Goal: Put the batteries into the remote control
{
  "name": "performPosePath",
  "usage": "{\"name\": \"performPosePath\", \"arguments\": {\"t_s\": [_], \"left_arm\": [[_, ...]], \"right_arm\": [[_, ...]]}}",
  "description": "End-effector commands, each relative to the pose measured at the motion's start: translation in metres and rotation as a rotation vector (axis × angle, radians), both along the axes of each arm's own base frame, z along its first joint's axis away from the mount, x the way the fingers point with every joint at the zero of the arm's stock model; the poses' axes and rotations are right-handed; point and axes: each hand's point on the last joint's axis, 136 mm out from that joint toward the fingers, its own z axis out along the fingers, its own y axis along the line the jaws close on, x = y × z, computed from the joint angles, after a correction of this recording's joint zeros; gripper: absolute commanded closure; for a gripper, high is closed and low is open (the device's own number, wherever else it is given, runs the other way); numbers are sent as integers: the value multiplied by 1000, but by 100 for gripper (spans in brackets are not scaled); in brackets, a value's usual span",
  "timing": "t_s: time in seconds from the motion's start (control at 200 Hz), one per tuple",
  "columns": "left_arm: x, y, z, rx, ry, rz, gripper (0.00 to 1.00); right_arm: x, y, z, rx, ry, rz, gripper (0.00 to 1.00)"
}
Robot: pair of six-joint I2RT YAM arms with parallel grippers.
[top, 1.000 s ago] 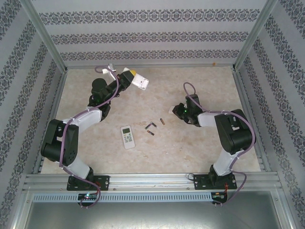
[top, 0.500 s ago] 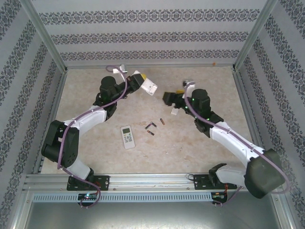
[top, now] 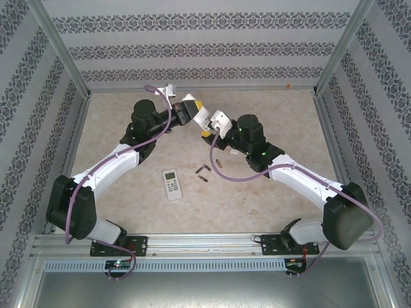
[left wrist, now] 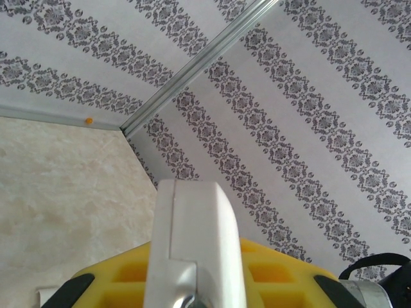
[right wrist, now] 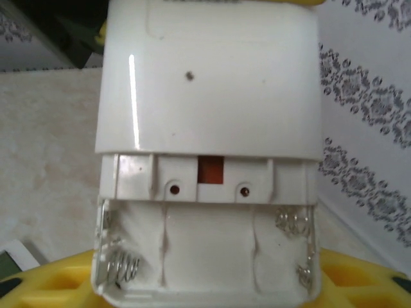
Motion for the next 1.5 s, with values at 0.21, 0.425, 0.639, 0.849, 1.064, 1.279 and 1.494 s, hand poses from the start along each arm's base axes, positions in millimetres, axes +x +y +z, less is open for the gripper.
{"name": "performPosePath", "arguments": {"t_s": [0.21,0.425,0.639,0.849,1.064,1.279,1.494], "left_arm": [[-10,-8,3,35,-19,-45,100],[-9,-10,0,44,-20,-53,100],[-7,6,-9,109,-46,17,48],[-15,90,-25,385,-97,408,4],[-26,130,-52,600,-33,531,2],[-31,121,-76,596,6,460,2],[-30,111,-99,627,55,381,2]], "right_arm": [[-8,18,24,-34,-120,71,20],[-1,25,31,-3,-92,64,44],[6,29,14,-29,-52,86,67],[21,2,-71,-413,-62,197,69],[49,-13,-157,-835,-29,286,70],[65,16,-186,-818,9,373,63],[75,17,-227,-947,7,397,48]]}}
